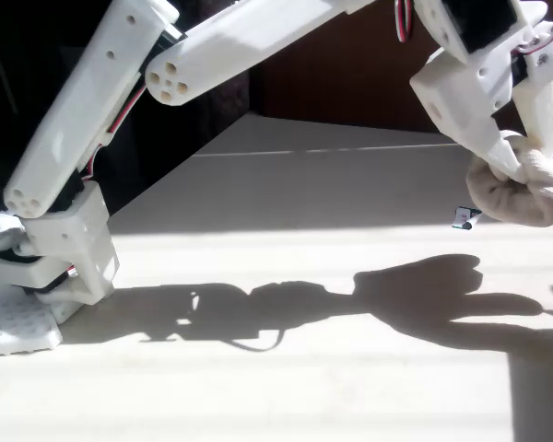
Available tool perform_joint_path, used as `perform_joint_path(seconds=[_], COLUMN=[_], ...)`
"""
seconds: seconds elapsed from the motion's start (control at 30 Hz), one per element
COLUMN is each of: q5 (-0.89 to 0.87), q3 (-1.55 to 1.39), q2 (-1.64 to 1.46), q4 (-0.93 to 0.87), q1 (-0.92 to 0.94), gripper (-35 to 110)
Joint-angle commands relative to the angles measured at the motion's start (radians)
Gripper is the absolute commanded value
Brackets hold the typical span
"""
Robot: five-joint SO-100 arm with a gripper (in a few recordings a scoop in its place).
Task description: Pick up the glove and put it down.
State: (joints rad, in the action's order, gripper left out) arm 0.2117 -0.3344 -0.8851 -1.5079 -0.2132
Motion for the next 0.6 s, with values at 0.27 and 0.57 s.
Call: perform_joint_path(seconds=[0.27, 0.57], q5=[0.020, 0.118], q3=[0.015, 0.015], q2=[-0.074, 0.077], q4=[-0.140, -0.178], q1=[0.337, 0.393], gripper=[0, 0])
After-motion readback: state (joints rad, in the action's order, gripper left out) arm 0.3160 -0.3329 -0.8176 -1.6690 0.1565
